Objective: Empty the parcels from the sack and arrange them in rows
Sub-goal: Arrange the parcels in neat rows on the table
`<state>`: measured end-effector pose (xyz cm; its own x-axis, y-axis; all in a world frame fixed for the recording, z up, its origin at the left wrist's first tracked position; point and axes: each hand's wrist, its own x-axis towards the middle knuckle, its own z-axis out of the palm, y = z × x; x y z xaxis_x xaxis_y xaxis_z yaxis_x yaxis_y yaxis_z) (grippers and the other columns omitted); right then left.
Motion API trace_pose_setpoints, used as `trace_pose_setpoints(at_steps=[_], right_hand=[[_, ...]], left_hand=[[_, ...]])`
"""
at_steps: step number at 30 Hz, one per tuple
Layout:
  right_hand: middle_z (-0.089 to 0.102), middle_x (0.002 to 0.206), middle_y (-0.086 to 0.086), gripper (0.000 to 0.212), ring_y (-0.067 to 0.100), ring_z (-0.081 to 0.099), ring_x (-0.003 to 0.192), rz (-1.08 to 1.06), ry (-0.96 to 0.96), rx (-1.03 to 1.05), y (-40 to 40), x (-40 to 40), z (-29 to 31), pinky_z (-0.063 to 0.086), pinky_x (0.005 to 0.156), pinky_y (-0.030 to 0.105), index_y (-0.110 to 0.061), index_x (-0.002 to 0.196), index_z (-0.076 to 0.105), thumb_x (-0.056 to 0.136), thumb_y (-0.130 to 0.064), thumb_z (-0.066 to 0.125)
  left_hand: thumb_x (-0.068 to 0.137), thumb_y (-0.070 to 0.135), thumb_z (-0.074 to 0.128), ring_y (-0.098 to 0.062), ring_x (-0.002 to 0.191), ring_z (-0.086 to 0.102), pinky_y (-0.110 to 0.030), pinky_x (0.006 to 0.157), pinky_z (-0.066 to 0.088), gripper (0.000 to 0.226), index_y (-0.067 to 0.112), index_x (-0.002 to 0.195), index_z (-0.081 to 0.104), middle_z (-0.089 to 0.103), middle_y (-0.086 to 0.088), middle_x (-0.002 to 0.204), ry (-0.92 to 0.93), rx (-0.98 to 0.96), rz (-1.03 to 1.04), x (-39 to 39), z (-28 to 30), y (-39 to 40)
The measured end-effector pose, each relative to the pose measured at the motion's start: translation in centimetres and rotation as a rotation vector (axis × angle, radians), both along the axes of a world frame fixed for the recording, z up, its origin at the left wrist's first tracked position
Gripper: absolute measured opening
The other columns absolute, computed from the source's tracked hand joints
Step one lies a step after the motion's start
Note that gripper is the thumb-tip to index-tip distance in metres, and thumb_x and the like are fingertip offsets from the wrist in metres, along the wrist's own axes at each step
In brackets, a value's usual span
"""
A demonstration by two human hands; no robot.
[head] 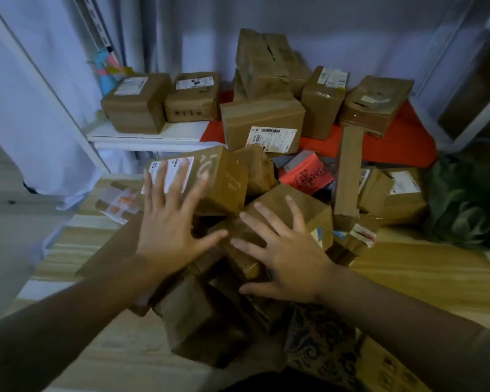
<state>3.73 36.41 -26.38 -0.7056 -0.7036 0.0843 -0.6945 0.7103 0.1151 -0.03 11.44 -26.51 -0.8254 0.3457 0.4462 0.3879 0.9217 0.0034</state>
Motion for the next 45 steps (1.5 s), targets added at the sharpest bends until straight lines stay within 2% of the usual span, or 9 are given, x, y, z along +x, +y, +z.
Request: trace_pose_setpoints(at_steps=[5,9,18,28,32,35,37,41,45], right_hand=[[0.032,0.159,0.011,0.074,0.040,0.014,0.150,0.062,0.050,0.109,-2.5,0.4,-0.6,-0.001,0.108,0.078,-0.035,0.146,0.045,0.085,-0.076,0.042],[0.045,0.147,0.013,0.064,0.044,0.024,0.145,-0.041,0.055,0.183,-1.8,-0.8,-0.1,0.000,0.105,0.081,-0.034,0.141,0.050,0.083,-0.062,0.053],[0.059,0.129,0.009,0.069,0.036,0.054,0.121,-0.146,0.001,0.073,4.0,-0.9,0.2,0.034,0.102,0.070,-0.031,0.141,0.050,0.075,-0.052,0.052],[0.062,0.128,0.011,0.065,0.033,0.056,0.121,-0.136,0.090,-0.163,11.4,0.3,1.5,0.034,0.106,0.058,-0.023,0.133,0.062,0.072,-0.042,0.068],[0.056,0.134,0.013,0.066,0.033,0.053,0.120,-0.220,0.049,-0.220,12.4,1.4,1.6,0.040,0.096,0.050,-0.024,0.142,0.053,0.080,-0.043,0.064],[0.047,0.147,0.007,0.064,0.028,0.043,0.136,-0.220,-0.039,-0.185,12.5,2.2,1.5,0.037,0.107,0.053,-0.030,0.149,0.042,0.088,-0.047,0.056],[0.034,0.159,0.002,0.065,0.025,0.027,0.148,-0.230,-0.080,-0.125,12.3,3.1,1.3,0.022,0.117,0.058,-0.037,0.153,0.029,0.093,-0.057,0.045],[0.006,0.168,-0.001,0.086,0.025,-0.002,0.154,-0.344,-0.148,-0.172,12.0,7.2,1.0,0.007,0.117,0.068,-0.044,0.156,0.010,0.084,-0.085,0.035],[0.012,0.167,0.003,0.105,0.032,0.008,0.153,-0.490,-0.220,-0.198,12.1,13.1,-0.8,0.023,0.110,0.070,-0.047,0.155,0.013,0.067,-0.097,0.040]], left_hand=[[0.063,0.094,0.044,-0.036,0.152,-0.006,-0.067,0.117,0.008,0.117,0.040,0.156,-0.004,-0.012,-0.002,0.166,-0.197,0.021,0.123,-5.8,2.8,0.1],[0.075,0.078,0.051,-0.028,0.152,0.004,-0.063,0.118,0.016,0.102,0.042,0.155,-0.003,0.002,0.005,0.166,-0.438,0.242,0.124,-7.0,0.9,-1.3],[0.083,0.044,0.073,-0.036,0.145,0.019,-0.059,0.113,0.027,0.098,0.023,0.157,0.012,0.020,-0.010,0.158,-0.415,0.359,0.190,-5.0,-1.2,-3.6],[0.082,0.057,0.065,-0.032,0.149,0.016,-0.061,0.114,0.027,0.102,0.029,0.158,0.003,0.012,-0.001,0.164,-0.427,0.255,0.201,-2.9,-2.1,-3.5],[0.080,0.081,0.044,-0.033,0.150,0.015,-0.060,0.120,0.014,0.103,0.027,0.158,0.004,0.012,-0.003,0.165,-0.389,0.212,0.238,-3.1,-2.4,-3.6],[0.076,0.084,0.030,-0.028,0.153,-0.004,-0.057,0.122,0.001,0.105,0.023,0.158,0.006,0.002,-0.007,0.166,-0.271,0.138,0.219,-2.0,-2.0,-2.6],[0.075,0.083,0.032,-0.024,0.152,-0.013,-0.056,0.122,-0.001,0.106,0.024,0.159,0.004,-0.006,-0.007,0.167,-0.258,0.125,0.121,-0.6,-1.3,-0.5],[0.069,0.086,0.048,-0.022,0.152,-0.003,-0.061,0.116,0.021,0.110,0.042,0.155,-0.004,-0.016,0.010,0.164,-0.527,0.311,-0.095,2.6,-1.0,4.9],[0.062,0.086,0.058,-0.012,0.148,0.007,-0.045,0.114,0.028,0.116,0.050,0.152,-0.006,-0.012,0.027,0.158,-0.888,0.655,-0.046,3.3,-1.8,9.8]])
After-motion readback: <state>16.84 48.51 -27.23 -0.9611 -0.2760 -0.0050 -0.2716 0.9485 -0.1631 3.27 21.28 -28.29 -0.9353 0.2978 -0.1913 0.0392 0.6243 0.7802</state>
